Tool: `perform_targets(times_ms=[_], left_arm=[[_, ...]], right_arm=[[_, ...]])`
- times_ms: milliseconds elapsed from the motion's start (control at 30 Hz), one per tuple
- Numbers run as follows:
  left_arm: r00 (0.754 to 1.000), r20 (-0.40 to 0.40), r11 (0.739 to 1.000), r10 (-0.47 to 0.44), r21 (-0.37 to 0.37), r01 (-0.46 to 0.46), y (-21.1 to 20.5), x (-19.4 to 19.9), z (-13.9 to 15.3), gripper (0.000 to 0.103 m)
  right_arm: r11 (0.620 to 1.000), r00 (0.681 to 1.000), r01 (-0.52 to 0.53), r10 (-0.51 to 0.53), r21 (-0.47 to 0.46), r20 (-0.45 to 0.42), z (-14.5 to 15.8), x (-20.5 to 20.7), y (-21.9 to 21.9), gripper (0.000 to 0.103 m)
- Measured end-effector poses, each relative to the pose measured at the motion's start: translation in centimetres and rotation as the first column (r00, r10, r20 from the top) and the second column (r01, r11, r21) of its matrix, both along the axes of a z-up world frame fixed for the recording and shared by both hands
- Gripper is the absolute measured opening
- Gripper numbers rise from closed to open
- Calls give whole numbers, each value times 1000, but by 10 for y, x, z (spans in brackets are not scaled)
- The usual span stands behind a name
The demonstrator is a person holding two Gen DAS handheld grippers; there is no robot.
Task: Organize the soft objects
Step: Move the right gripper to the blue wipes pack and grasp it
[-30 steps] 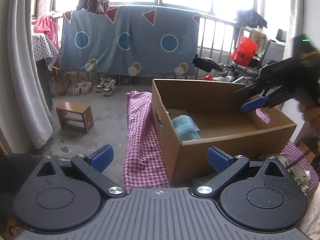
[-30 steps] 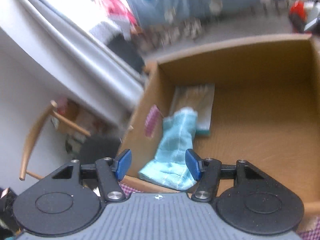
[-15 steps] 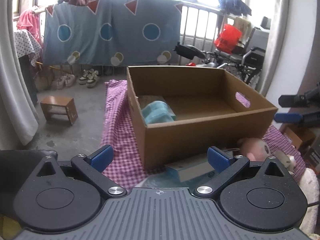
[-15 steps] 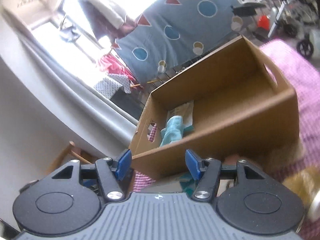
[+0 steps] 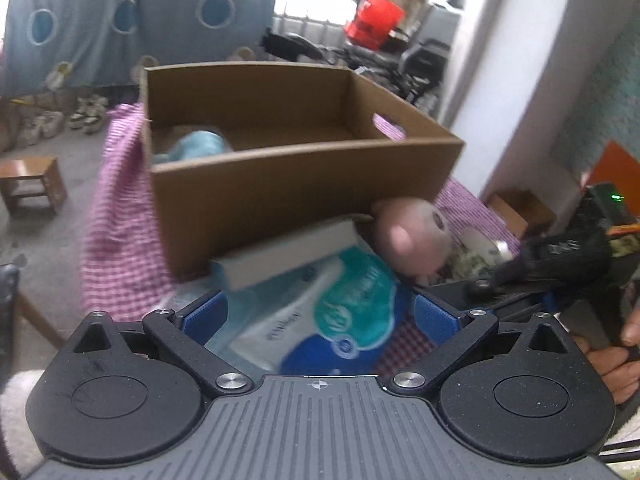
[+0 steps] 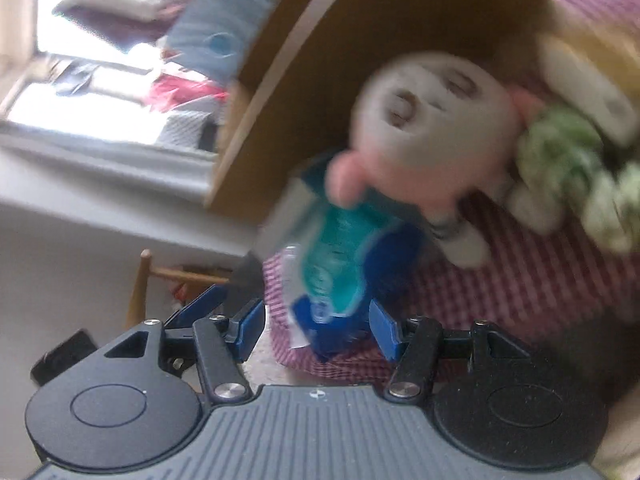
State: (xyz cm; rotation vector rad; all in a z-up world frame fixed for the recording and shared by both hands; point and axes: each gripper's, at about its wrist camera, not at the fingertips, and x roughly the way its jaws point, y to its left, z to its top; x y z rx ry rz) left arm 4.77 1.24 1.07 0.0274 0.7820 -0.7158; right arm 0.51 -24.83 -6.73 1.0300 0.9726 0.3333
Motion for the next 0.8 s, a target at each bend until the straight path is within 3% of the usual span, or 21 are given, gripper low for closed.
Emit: perform_targets(times_ms=[233,467,700,800], left_arm=[[997,-52,998,-58,12,59,-17,6,-18,96],[981,-156,993,-113,-41,107,-22,2,-30,95],[995,-32,995,-98,14,98,-25,-8,-20,97],[995,-38,995,-91,49,93,-28,3,-26,97]], right_arm=[[991,992,87,-77,102,-97,-36,1,-4,61],[988,989,111,-99,106,-108,-47,-10,-14,61],[989,990,100,-87,110,-114,-46,-7,-9,61],[988,989,98,-83,121,-123,-48,-4,-5,61]])
